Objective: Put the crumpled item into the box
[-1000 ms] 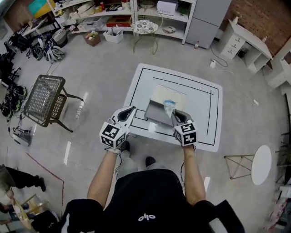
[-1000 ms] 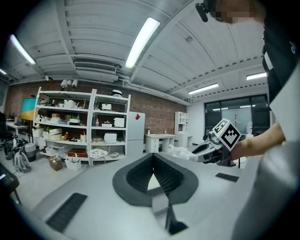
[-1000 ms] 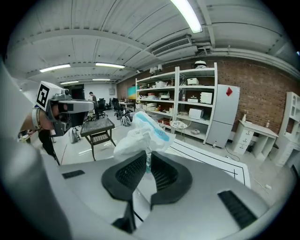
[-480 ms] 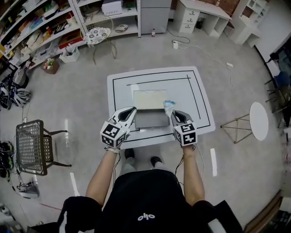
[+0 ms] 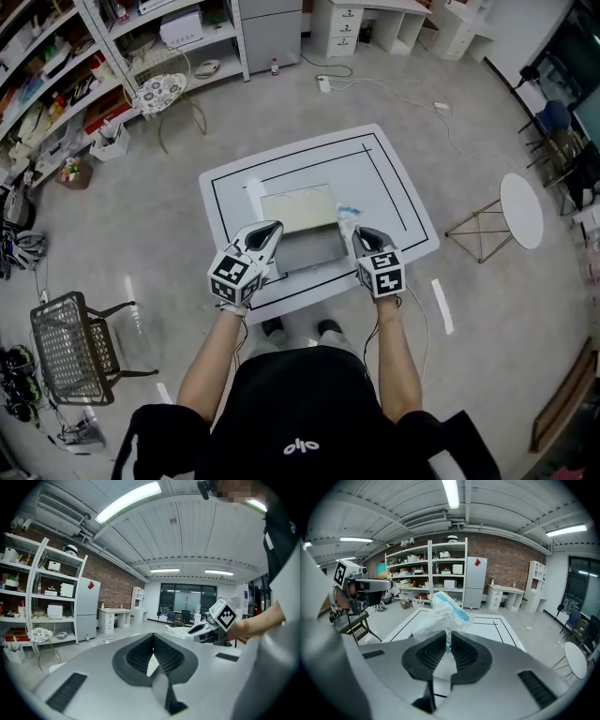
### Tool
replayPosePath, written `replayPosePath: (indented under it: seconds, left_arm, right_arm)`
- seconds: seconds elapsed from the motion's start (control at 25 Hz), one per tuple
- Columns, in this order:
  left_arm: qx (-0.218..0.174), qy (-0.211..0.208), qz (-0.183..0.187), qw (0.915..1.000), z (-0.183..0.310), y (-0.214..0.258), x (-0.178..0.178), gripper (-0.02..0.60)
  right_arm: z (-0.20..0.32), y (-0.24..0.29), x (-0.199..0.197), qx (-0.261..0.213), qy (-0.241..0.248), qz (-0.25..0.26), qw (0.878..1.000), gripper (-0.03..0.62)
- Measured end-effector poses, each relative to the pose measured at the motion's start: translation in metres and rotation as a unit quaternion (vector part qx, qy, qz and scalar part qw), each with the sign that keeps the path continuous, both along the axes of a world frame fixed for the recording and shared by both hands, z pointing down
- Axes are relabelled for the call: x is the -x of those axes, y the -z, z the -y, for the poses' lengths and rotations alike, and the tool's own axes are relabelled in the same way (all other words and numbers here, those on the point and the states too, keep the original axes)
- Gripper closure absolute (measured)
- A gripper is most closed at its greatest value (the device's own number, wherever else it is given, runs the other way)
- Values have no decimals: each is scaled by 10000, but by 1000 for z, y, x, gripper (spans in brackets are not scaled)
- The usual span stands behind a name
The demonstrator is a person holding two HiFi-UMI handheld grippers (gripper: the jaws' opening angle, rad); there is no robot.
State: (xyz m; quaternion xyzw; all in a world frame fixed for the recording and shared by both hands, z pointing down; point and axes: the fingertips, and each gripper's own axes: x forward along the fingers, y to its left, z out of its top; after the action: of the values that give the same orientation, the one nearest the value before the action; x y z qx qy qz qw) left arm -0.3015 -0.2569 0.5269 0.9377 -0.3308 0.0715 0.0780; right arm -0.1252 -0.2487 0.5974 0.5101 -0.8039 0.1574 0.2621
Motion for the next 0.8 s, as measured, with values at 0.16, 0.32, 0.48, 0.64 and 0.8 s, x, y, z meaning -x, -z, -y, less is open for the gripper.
replayPosePath:
  seconds: [0.16,0.32,0.48,0.64,0.8]
  left_arm:
    - [80,-180,8,9998,4,-7,-3,574]
    - [199,-322,21,9993,6,-17,-6,575]
    - [341,-449,78,9984,7,-33,-10,574]
    - [506,-558,148,9970,5,-48,-15,574]
    - [622,-635,203,9958,0,-58,-18,574]
  right_arm:
    - [2,-19,5,195,-61,-34,9998,553]
    - [-2,-47,12,477,-72,-87,9988,553]
    - [-7,-76,19,729,-54,-108,9973,553]
    - [-13,-101,22,1019,1,-167,9947,553]
    - [-20,-119,24,1248,66,-244,9919,553]
